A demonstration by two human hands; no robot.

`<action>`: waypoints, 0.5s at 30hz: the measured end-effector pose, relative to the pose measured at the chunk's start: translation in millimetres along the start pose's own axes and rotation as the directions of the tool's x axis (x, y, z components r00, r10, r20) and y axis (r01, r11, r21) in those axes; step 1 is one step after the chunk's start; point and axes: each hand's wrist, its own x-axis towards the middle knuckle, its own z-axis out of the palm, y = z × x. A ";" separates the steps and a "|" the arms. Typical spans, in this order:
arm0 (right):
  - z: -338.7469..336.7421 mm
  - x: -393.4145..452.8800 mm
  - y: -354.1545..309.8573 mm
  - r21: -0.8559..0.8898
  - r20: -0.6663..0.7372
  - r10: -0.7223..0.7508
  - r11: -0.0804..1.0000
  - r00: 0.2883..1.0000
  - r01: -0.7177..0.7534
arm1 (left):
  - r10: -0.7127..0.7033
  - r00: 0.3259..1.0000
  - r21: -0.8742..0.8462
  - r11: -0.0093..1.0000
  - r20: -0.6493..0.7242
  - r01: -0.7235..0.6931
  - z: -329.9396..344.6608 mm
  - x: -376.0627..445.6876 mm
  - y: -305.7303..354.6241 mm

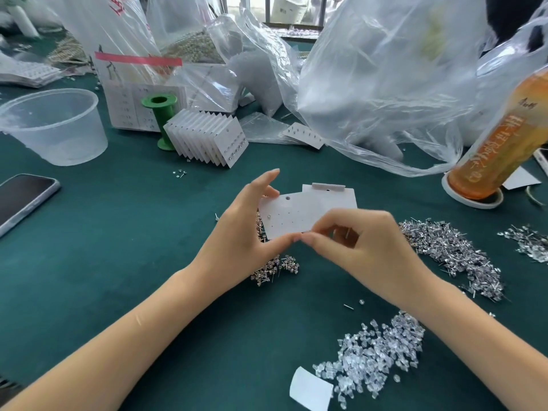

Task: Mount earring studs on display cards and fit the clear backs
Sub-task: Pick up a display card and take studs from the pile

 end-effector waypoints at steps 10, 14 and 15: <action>21.2 -6.1 1.6 -0.111 0.232 0.112 0.990 0.966 -0.088 | -0.043 0.998 0.030 0.999 -0.036 0.044 -0.9 1.6 -6.1; 21.0 -8.3 -0.1 -0.082 0.220 0.090 0.994 0.971 -0.073 | -0.036 0.999 0.038 0.999 -0.018 0.037 1.1 0.2 -5.1; 20.6 -8.8 -0.8 -0.071 0.216 0.089 0.995 0.972 -0.075 | -0.032 0.999 0.039 0.999 -0.015 0.033 0.9 0.3 -5.0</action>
